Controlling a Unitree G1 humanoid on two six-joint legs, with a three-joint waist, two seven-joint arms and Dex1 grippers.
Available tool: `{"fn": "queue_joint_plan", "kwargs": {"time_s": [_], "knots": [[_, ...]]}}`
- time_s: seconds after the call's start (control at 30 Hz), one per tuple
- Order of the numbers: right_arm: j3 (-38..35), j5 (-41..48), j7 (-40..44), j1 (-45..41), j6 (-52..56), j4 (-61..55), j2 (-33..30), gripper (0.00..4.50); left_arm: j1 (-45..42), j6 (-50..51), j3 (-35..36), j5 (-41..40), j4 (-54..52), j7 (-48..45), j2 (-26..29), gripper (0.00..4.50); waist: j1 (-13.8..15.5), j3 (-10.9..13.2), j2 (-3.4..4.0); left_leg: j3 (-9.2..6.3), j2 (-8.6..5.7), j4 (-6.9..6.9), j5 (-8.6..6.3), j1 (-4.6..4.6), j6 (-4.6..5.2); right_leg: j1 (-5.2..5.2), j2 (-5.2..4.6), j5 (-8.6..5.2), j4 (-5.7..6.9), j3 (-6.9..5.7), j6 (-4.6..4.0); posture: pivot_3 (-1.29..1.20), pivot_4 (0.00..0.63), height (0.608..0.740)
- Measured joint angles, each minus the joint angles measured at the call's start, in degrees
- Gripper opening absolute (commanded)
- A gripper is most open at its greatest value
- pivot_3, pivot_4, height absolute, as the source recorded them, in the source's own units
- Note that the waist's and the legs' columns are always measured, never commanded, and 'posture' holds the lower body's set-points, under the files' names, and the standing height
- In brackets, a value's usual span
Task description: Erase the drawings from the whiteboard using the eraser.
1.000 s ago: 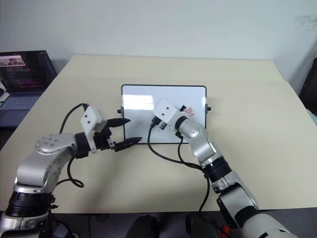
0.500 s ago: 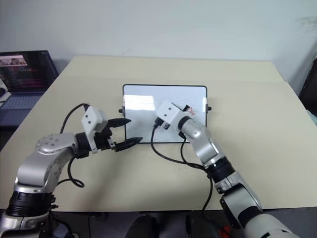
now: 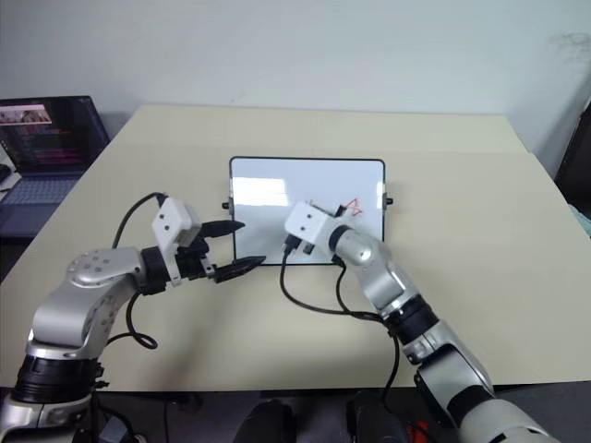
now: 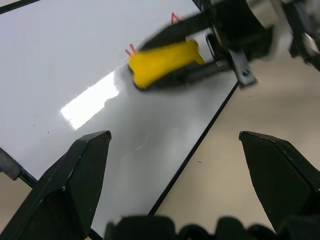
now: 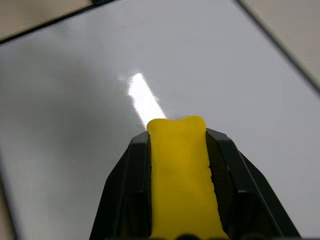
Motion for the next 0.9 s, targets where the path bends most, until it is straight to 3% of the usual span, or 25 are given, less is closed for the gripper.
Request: {"fn": "queue_joint_plan", "kwargs": {"time_s": [0.43, 0.7, 0.9], "knots": [[-0.1, 2.3, 9.0, 2.6, 5.2, -4.6, -1.2, 1.14, 0.0, 0.0, 0.0, 0.0, 0.0, -0.4, 0.0, 4.5, 0.0, 0.0, 0.0, 0.02, 0.02, -0.04, -0.01, 0.02, 0.01, 0.0, 0.01, 0.03, -0.05, 0.01, -0.04, 0.0, 0.15, 0.74], [-2.1, 1.2, -0.8, -0.8, 0.7, -0.1, -0.7, 1.14, -0.2, 0.0, -0.1, 0.0, 0.0, -0.7, 0.0, 4.5, 0.0, 0.0, 0.0, 0.02, 0.01, -0.04, 0.0, -0.04, 0.01, -0.01, 0.0, 0.03, -0.11, 0.02, 0.0, 0.0, 0.15, 0.74], [-2.3, 1.2, 1.2, -0.4, 1.4, -0.6, -1.0, 1.14, -0.2, 0.0, -0.1, 0.0, 0.0, -0.7, 0.0, 4.5, 0.0, 0.0, 0.0, 0.02, 0.02, -0.06, -0.01, -0.1, 0.02, -0.06, 0.0, 0.1, -0.13, 0.02, -0.14, 0.0, 0.15, 0.74]]}}
